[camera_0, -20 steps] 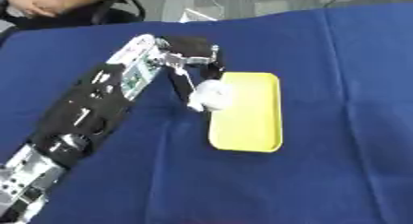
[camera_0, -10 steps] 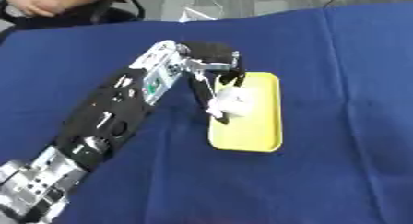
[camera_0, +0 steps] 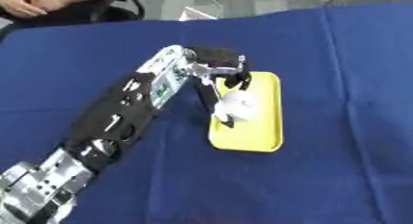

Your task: Pick up objects on the table and place them in the box.

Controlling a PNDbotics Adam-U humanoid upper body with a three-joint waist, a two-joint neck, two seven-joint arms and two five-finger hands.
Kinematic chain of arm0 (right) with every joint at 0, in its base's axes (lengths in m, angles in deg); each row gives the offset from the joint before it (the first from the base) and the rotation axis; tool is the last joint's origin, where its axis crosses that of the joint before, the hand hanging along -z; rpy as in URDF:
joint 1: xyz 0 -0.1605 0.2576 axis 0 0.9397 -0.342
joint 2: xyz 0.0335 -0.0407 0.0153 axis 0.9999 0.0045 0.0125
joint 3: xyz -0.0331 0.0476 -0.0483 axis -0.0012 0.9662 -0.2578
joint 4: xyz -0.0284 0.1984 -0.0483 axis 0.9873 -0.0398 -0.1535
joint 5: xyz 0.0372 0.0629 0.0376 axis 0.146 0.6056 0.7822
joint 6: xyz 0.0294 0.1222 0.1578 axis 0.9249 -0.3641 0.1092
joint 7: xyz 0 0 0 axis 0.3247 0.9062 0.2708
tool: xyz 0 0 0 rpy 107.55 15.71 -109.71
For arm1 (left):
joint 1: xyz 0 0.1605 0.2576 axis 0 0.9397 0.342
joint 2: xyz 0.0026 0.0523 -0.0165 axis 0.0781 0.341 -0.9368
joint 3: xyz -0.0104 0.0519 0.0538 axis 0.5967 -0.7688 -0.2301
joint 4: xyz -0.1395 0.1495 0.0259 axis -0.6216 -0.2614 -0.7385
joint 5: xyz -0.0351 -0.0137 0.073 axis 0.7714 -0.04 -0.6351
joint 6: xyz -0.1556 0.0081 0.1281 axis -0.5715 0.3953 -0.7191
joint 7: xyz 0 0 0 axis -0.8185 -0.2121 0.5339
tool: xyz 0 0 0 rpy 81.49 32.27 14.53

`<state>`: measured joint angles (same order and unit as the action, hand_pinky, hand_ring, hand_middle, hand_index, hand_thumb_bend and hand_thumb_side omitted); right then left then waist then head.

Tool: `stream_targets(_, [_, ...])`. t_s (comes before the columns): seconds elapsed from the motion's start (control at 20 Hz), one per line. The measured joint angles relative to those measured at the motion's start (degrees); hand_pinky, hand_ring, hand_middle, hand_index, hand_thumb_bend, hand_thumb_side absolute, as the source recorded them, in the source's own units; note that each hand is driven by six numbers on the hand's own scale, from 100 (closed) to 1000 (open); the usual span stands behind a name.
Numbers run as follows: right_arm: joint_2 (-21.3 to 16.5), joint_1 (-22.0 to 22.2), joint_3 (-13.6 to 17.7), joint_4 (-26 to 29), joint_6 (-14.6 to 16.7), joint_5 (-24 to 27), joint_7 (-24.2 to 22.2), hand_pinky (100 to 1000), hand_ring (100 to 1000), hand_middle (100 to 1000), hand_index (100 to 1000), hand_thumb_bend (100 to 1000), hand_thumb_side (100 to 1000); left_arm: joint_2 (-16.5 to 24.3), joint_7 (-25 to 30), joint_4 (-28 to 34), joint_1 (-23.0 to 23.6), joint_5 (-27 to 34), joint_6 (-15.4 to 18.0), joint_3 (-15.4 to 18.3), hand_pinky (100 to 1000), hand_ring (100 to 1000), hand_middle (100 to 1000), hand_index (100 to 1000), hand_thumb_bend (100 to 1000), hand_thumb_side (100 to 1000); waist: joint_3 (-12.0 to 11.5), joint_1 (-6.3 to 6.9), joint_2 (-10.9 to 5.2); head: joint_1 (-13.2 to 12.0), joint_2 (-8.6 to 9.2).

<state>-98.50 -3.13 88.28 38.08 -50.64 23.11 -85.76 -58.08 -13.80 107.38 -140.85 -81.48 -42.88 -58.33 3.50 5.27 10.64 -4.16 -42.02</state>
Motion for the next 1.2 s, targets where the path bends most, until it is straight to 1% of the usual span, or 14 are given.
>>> stream_targets(0.15, [0.0,-0.1,0.0,0.0,0.0,0.0,0.0,672,689,887,974,279,774,-0.6,-0.8,-0.5,0.0,-0.7,0.1,0.0,580,433,378,475,141,233,0.1,-0.03,0.03,0.0,0.21])
stream_targets(0.3, [0.2,-0.4,0.0,0.0,0.0,0.1,0.0,672,689,887,974,279,774,-1.3,-1.8,-0.7,-0.2,-2.2,0.4,0.0,593,467,421,515,206,247,0.3,-0.05,0.12,0.0,0.48])
stream_targets(0.35, [0.4,-0.5,0.0,0.0,0.0,0.1,0.0,672,689,887,974,279,774,-1.5,-2.3,-0.7,-0.2,-3.0,0.4,0.0,600,483,453,549,245,258,0.3,-0.05,0.19,0.0,0.5])
stream_targets(0.4, [0.5,-0.5,0.0,0.0,0.0,0.1,0.0,672,689,887,974,279,774,-1.7,-2.8,-0.8,-0.2,-3.9,0.5,0.0,620,530,511,611,302,299,0.3,-0.07,0.27,0.0,0.51])
stream_targets(0.45, [0.5,-0.5,0.0,0.0,0.0,0.1,-0.1,672,689,887,974,279,774,-1.9,-3.5,-1.0,-0.2,-5.0,0.6,0.0,632,565,553,656,324,348,0.4,-0.13,0.35,-0.1,0.52])
stream_targets(0.5, [0.5,-0.5,-0.1,0.0,0.0,0.1,-0.1,672,689,887,974,279,774,-2.1,-4.3,-1.1,-0.2,-6.2,0.8,0.0,671,655,664,749,373,465,0.5,-0.23,0.39,-0.1,0.6])
stream_targets(0.55, [0.5,-0.5,-0.1,0.0,0.0,0.1,-0.1,672,689,887,974,278,774,-2.4,-5.1,-1.3,-0.2,-7.5,1.0,0.0,694,706,728,790,401,530,0.6,-0.36,0.39,-0.1,0.77])
stream_targets(0.6, [0.5,-0.6,-0.1,0.0,0.0,0.1,-0.1,672,689,888,974,278,774,-2.6,-6.0,-1.5,-0.2,-8.8,1.2,0.0,727,760,786,852,445,621,0.6,-0.43,0.41,-0.1,0.94])
stream_targets(0.65, [0.5,-0.7,-0.1,0.0,0.0,0.1,-0.1,671,689,888,974,278,774,-2.8,-6.9,-1.7,-0.1,-10.1,1.6,0.0,739,780,808,870,462,654,0.6,-0.44,0.45,-0.1,0.97])
stream_targets(0.7, [0.5,-0.8,-0.2,0.0,0.0,0.1,-0.1,671,689,888,974,278,775,-3.0,-7.8,-1.8,-0.1,-11.3,1.9,0.0,758,806,828,886,473,667,0.7,-0.44,0.52,-0.1,0.99])
stream_targets(0.8, [0.7,-1.0,-0.2,0.0,-0.1,0.1,-0.2,672,689,887,974,278,775,-3.3,-9.3,-2.2,-0.1,-13.4,2.7,0.0,781,830,852,911,485,697,0.7,-0.44,0.65,-0.3,0.99])
stream_targets(1.0, [0.9,-1.0,-0.3,0.0,-0.1,0.1,-0.2,672,689,887,974,277,775,-3.3,-11.3,-2.9,0.1,-16.2,3.5,0.0,817,855,870,935,487,730,0.7,-0.44,0.67,-0.5,1.0])
stream_targets(1.2, [0.9,-1.0,-0.3,0.0,-0.1,0.1,-0.2,671,689,887,974,277,775,-3.3,-11.9,-3.6,0.1,-17.9,4.0,0.3,840,873,884,944,483,753,0.7,-0.44,0.67,-0.5,1.0])
